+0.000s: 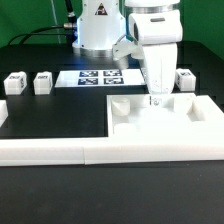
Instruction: Assemble square table
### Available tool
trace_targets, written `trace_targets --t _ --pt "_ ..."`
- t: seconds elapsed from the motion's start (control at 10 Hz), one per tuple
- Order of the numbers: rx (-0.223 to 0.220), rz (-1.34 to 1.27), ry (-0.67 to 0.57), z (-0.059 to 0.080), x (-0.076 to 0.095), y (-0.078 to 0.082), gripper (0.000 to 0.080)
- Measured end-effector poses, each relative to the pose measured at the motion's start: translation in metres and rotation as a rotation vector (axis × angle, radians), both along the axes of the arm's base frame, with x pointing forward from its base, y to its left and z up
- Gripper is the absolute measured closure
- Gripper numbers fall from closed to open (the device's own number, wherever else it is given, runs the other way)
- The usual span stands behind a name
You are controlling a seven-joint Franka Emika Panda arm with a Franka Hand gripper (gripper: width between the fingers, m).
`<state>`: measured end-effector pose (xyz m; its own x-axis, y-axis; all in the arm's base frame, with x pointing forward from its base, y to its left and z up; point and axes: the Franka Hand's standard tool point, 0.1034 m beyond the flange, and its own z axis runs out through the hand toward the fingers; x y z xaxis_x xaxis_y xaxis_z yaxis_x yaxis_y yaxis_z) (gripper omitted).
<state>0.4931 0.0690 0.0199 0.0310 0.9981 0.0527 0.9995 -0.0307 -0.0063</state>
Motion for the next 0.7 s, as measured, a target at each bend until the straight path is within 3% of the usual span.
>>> trace_targets --t 0.2,0.7 --pt "0.000 0.000 0.000 0.0000 -0.0001 -0.0002 0.0152" --pt "0.001 -0.040 0.001 0.0013 -0.0010 -0.0006 0.0151"
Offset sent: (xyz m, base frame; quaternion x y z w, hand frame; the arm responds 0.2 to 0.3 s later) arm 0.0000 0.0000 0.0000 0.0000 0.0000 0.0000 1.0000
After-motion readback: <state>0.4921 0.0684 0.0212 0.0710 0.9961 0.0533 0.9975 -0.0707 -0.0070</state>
